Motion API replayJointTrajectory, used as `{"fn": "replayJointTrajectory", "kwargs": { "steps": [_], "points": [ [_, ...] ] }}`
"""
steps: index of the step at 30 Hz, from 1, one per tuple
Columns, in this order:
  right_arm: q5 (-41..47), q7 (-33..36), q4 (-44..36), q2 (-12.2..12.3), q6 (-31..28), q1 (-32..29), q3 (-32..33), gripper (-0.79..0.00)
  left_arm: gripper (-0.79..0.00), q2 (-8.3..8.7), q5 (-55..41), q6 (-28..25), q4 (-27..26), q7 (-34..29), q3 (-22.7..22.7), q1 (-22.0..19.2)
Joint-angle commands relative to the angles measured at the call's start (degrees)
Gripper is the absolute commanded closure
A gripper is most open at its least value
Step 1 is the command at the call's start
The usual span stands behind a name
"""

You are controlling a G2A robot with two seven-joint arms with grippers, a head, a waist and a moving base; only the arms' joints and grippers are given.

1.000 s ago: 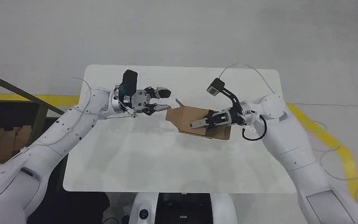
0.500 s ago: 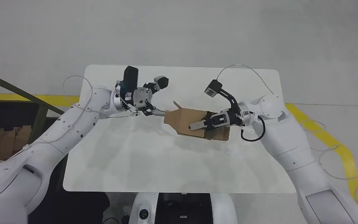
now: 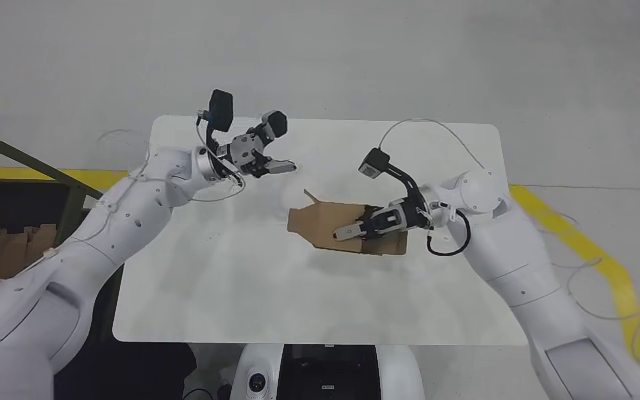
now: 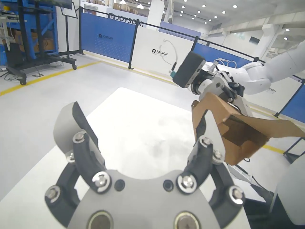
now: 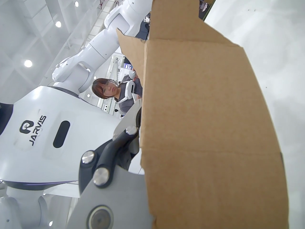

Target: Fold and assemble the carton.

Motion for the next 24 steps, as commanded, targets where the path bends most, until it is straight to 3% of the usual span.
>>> {"fn": "replayJointTrajectory", "kwargs": {
  "steps": [1, 7, 12, 24],
  "points": [
    [-0.1, 0.0, -0.4, -0.1, 0.0, 0.1, -0.3, 0.000, -0.785, -0.61, -1.0, 1.3, 0.2, -3.7, 0.0, -0.4],
    [0.0, -0.2, -0.8, -0.2, 0.0, 0.4, -0.6, 0.000, -0.785, -2.14, -2.0, 1.1, -0.5, -10.0, -0.1, -0.5],
    [0.5, -1.0, -0.1, -0.2, -0.1, 0.4, -0.2, 0.000, -0.785, -2.88, -1.7, -0.2, -1.4, -11.7, -0.9, -0.2],
    [1.3, -1.7, 0.5, 0.3, -0.7, -0.3, 1.9, 0.000, -0.785, -1.40, 0.3, -0.2, -6.6, -11.7, -2.3, 2.2]
  ]
}}
